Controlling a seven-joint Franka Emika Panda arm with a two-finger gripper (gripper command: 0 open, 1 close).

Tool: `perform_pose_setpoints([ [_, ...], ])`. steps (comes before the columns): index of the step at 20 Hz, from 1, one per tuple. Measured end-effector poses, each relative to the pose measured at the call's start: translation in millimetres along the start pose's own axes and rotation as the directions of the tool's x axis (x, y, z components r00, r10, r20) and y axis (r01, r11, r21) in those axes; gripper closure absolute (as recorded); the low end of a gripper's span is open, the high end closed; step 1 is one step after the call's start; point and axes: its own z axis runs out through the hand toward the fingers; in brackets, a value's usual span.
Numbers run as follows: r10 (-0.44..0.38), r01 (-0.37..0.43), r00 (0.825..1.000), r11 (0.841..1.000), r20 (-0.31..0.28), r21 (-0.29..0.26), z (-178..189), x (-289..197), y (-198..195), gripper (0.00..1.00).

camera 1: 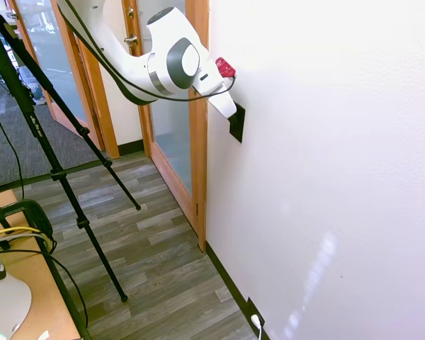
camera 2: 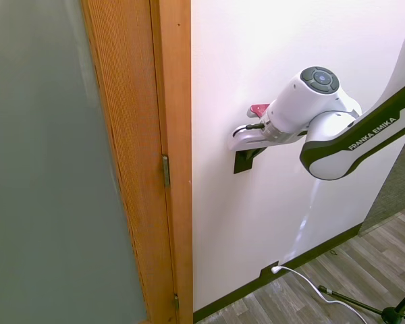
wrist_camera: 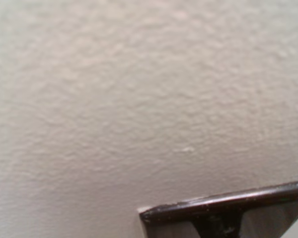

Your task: Turn on the light

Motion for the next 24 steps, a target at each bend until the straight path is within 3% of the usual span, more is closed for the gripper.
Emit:
perform_pose_setpoints([
  [24, 0.012, -0.013, 1.0, 0.997, 0.018, 0.075, 0, 10, 19, 0.0],
])
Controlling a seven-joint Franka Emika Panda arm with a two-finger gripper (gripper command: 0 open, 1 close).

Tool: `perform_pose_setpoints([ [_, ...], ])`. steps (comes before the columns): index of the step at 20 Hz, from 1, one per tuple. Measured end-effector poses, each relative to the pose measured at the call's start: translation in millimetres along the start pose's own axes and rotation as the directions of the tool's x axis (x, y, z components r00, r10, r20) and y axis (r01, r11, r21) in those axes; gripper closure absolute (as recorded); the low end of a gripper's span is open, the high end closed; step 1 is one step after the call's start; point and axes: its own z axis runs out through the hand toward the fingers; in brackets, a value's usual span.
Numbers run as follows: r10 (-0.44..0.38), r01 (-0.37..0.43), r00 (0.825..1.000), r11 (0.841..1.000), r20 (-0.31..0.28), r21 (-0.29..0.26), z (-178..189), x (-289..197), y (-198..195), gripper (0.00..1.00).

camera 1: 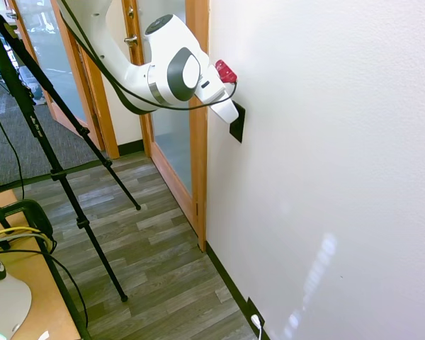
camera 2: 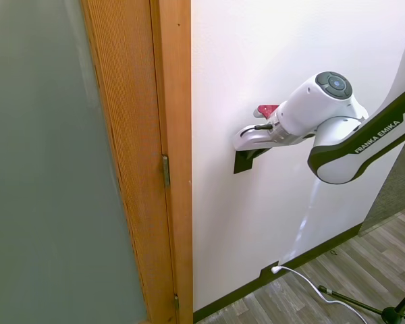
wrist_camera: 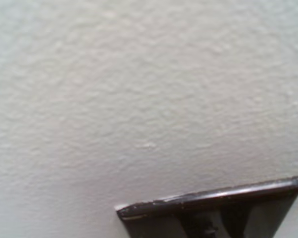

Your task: Turn on the light

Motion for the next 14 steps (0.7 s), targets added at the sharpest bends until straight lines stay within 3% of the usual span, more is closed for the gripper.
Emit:
perform_pose_setpoints([
  [8, -0.019, 0.019, 1.0, 1.0, 0.007, 0.003, 3, -7, 6, 0.0],
  [14, -0.055, 0.054, 0.998, 0.997, 0.011, 0.063, 8, -29, 10, 0.0],
])
